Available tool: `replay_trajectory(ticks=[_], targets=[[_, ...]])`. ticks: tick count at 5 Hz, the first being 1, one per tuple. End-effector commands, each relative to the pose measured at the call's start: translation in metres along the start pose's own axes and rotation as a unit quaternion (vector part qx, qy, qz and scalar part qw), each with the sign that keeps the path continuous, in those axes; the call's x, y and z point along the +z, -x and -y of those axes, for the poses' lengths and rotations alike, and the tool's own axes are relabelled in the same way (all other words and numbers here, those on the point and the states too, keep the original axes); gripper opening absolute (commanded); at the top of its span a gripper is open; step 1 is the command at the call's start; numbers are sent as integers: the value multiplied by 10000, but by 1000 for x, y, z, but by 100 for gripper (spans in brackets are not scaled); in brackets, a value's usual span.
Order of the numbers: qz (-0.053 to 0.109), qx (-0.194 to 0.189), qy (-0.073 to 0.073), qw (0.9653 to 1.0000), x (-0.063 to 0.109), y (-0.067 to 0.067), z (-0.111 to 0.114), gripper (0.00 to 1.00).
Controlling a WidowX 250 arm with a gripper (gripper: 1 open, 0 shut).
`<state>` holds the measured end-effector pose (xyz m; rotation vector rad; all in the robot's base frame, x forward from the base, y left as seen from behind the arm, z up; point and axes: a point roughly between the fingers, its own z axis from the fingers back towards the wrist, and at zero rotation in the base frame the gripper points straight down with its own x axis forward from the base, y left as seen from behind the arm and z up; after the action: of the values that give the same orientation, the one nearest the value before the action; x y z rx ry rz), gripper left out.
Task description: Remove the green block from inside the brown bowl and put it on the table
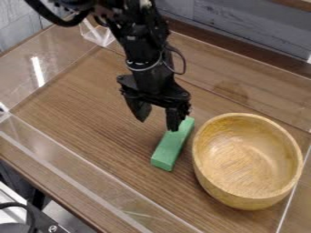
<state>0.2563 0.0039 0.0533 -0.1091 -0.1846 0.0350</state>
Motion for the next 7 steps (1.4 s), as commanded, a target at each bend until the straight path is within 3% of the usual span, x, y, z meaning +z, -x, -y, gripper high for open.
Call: replay_trajectory(ticks=[1, 5, 6, 7], targets=[[152, -48, 31, 9999, 0, -5, 5, 100], [75, 21, 141, 9999, -23, -2, 7, 100], [40, 69, 161, 9998, -26, 0, 6, 0], [-57, 85, 159, 9998, -21, 2, 3, 0]])
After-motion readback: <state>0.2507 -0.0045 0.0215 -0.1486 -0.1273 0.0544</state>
